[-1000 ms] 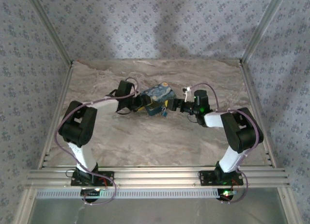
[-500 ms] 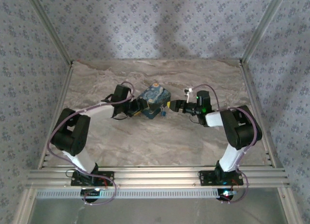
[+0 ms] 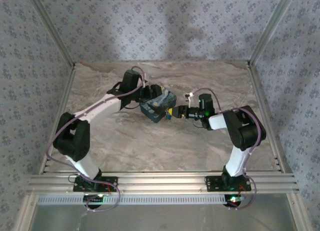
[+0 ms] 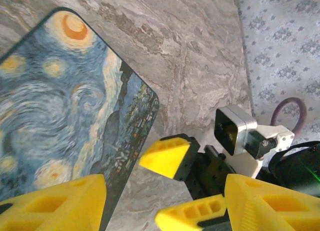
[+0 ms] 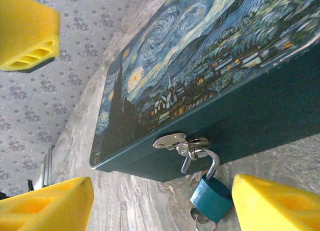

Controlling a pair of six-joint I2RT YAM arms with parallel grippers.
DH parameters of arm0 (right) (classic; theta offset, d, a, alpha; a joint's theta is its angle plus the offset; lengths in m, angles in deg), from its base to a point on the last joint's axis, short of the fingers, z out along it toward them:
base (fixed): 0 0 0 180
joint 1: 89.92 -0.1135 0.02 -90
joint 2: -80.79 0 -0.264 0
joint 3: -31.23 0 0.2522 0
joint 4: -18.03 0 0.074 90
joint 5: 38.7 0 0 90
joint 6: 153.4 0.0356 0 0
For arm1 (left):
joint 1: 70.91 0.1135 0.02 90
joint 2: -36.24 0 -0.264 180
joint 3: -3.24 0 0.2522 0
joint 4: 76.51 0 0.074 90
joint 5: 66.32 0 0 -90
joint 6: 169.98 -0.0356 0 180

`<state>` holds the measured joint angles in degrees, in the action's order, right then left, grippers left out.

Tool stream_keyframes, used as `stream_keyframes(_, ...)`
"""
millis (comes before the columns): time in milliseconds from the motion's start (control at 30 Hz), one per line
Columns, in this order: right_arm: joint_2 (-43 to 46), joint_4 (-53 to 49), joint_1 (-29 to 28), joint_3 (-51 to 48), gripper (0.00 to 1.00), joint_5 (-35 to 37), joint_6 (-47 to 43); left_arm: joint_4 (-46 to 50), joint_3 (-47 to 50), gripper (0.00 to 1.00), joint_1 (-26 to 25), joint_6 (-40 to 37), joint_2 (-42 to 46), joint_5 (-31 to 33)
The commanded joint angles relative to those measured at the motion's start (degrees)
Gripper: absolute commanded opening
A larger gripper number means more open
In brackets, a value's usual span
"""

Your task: Unlock a padlock with a key

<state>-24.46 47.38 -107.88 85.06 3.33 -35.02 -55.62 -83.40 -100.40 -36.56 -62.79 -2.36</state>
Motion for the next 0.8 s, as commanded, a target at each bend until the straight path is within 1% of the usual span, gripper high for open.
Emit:
stream_keyframes(0, -2.6, 1.6, -0.4, 1.8, 0.74, -2.5, -1.0, 2.2, -2.5, 0.64, -0.7, -1.0, -3.9, -1.7)
stream_keyframes(133, -5.0, 2.8, -0.7, 2.7, 0.73, -3.8, -0.9, 2.4, -3.3, 0.62, -1.0, -1.0, -5.9, -1.6)
stream_keyframes(267, -6.8, 3.7, -1.1, 3.8, 0.72, -4.9, -0.9, 3.4, -3.0, 0.62, -1.0, -1.8, -6.7, -0.1)
stream_keyframes(533, -9.3, 3.8, -2.0, 5.7, 0.71, -5.9, -1.5, 3.3, -2.2, 0.62, -1.0, -1.6, -7.8, 0.6)
stream_keyframes(700, -10.6, 4.3, -2.6, 6.2, 0.68, -6.7, -1.7, 2.9, -1.9, 0.62, -1.0, -1.1, -8.2, 0.5)
stream_keyframes(767, -11.0, 4.7, -2.7, 6.3, 0.66, -7.4, -1.4, 2.7, -1.8, 0.62, -1.1, -0.9, -8.2, 0.5)
